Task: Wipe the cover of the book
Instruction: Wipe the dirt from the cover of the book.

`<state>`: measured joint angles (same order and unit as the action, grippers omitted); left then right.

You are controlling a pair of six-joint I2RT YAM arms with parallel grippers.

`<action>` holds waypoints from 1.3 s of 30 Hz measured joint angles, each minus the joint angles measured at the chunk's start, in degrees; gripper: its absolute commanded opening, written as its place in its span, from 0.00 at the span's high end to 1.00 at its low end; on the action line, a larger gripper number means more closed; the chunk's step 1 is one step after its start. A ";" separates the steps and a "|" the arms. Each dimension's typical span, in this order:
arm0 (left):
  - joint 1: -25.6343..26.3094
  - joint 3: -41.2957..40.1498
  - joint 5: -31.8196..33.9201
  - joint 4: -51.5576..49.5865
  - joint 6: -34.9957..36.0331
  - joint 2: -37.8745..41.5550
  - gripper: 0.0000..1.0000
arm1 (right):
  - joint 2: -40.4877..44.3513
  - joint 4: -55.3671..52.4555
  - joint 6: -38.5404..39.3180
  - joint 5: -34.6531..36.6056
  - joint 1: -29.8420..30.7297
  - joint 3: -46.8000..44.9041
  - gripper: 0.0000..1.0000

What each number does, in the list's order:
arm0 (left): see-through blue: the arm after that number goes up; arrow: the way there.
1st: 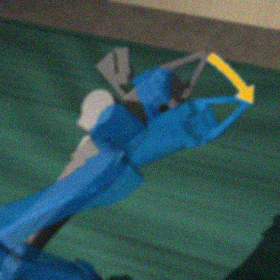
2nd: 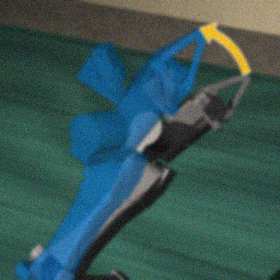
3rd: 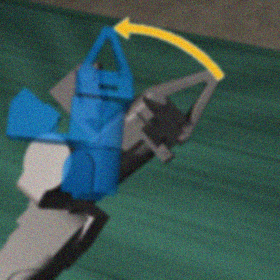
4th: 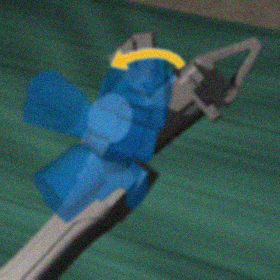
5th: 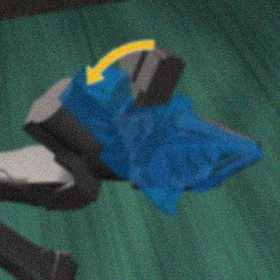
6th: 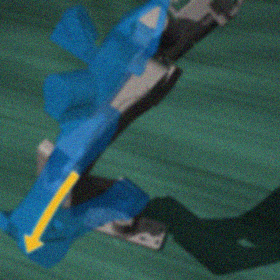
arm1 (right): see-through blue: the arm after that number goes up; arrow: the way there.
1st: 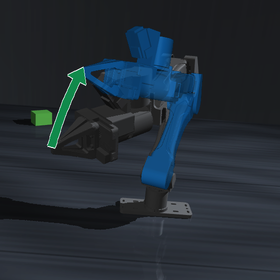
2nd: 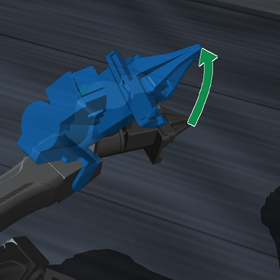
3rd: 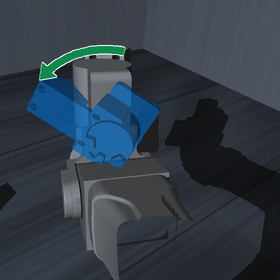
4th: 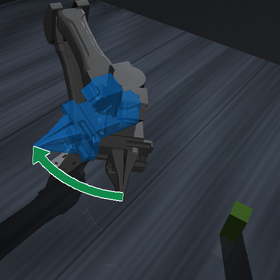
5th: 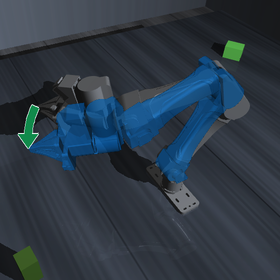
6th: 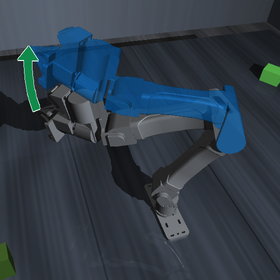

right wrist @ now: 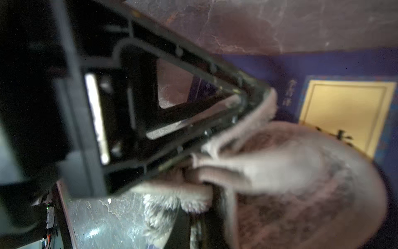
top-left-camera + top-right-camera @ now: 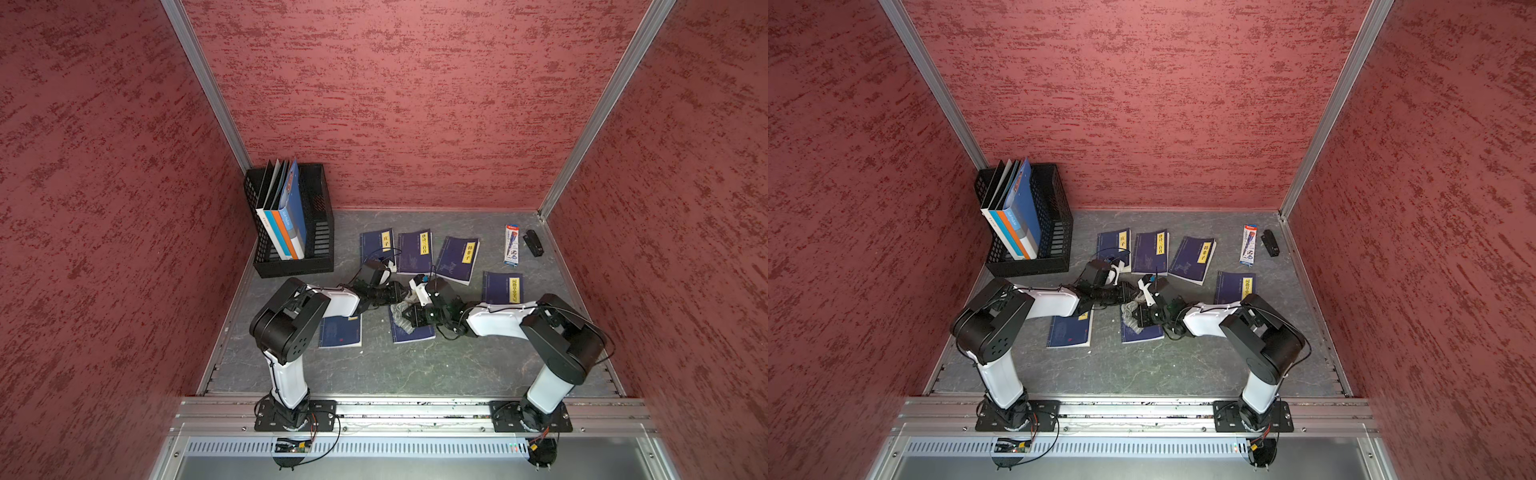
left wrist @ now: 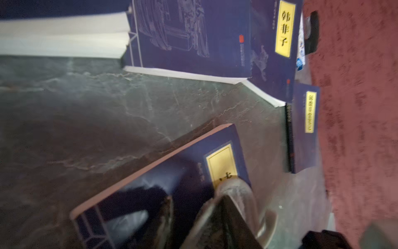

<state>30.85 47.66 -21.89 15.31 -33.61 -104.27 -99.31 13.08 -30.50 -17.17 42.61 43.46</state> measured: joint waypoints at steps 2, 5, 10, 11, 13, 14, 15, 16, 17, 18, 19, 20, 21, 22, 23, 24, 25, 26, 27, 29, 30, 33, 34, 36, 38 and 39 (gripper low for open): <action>-0.39 -0.98 -0.20 0.98 0.11 0.90 0.34 | -0.48 0.22 -0.57 0.07 0.04 0.26 0.94; -1.99 -2.80 -0.37 1.09 0.22 2.84 0.33 | -0.68 0.44 -1.11 0.31 0.04 0.31 0.94; -4.02 -3.87 -0.52 -1.73 2.23 6.21 0.34 | -0.68 0.37 -2.03 0.66 0.07 0.44 0.92; -3.96 -3.87 -0.76 -2.25 2.75 6.88 0.34 | -0.68 0.31 -2.10 0.72 0.07 0.55 0.92; -3.61 -3.87 -1.53 -3.43 4.13 8.20 0.35 | -0.70 -0.11 -2.12 0.94 0.07 1.18 0.92; -3.48 -3.87 -1.88 -3.91 4.72 8.66 0.36 | -0.68 -0.28 -2.12 1.01 0.07 1.44 0.92; -3.26 -3.87 -2.34 -4.22 5.29 8.94 0.38 | -0.70 -0.63 -2.12 1.14 0.07 1.77 0.92; -3.15 -3.87 -2.75 -4.39 5.86 9.03 0.40 | -0.70 -0.98 -2.12 1.22 0.07 2.10 0.91; -3.02 -3.87 -3.23 -4.57 6.32 9.03 0.41 | -0.70 -1.18 -2.10 1.36 0.07 2.32 0.91; -2.84 -3.89 -3.67 -4.83 6.75 8.98 0.44 | -0.70 -1.51 -2.10 1.42 0.07 2.62 0.91; -2.71 -3.89 -4.00 -5.05 7.15 8.92 0.46 | -0.79 -1.77 -2.10 1.53 0.07 2.89 0.91; -2.49 -3.89 -4.26 -5.16 7.52 8.76 0.50 | -0.90 -1.95 -2.10 1.60 0.07 3.13 0.90; -2.21 -3.89 -4.50 -5.20 7.85 8.52 0.56 | -0.98 -2.12 -2.10 1.75 0.07 3.30 0.90; -1.95 -3.89 -4.68 -5.29 8.20 8.20 0.61 | -1.05 -2.23 -2.12 1.79 0.07 3.37 0.90; -1.62 -3.82 -4.70 -5.42 8.41 7.69 0.68 | -1.11 -2.34 -2.12 1.86 0.07 3.41 0.89; -1.29 -3.74 -4.63 -5.57 8.61 6.99 0.73 | -1.16 -2.51 -2.12 1.92 0.07 3.50 0.88; -1.03 -3.52 -4.48 -5.92 8.83 6.38 0.76 | -1.18 -2.75 -2.14 1.99 0.07 3.54 0.85; -0.85 -3.23 -4.13 -6.19 8.92 5.73 0.78 | -1.18 -3.13 -2.21 2.21 0.07 3.65 0.82; -0.70 -2.97 -3.78 -6.32 8.96 5.11 0.79 | -1.18 -3.45 -2.05 2.43 0.07 3.76 0.79; -0.68 -2.84 -3.28 -6.32 8.90 4.50 0.83 | -1.09 -4.04 -1.86 3.30 0.09 4.00 0.72; -0.68 -2.84 -2.95 -6.34 8.74 4.44 0.84 | -0.94 -4.42 -1.62 3.85 0.11 4.02 0.67; -0.76 -2.71 -2.36 -6.36 8.61 4.42 0.85 | 0.26 -5.77 -0.44 5.44 0.11 4.02 0.55; -0.81 -2.62 -2.25 -6.43 8.63 4.42 0.85 | 0.74 -6.12 0.22 5.97 0.11 4.02 0.50; -0.98 -2.29 -2.21 -6.84 8.72 4.37 0.85 | 1.77 -6.67 2.16 6.95 0.11 4.02 0.39; -1.14 -1.75 -2.19 -7.19 9.07 4.07 0.85 | 2.45 -6.84 4.63 7.85 0.11 4.02 0.31; -1.25 -1.51 -2.19 -7.39 9.16 3.91 0.85 | 2.64 -6.95 6.10 8.46 0.13 4.04 0.28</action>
<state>29.61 46.15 -24.08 7.92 -24.45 -100.36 -96.66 6.13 -24.40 -8.71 42.74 47.51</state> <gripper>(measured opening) 0.151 0.674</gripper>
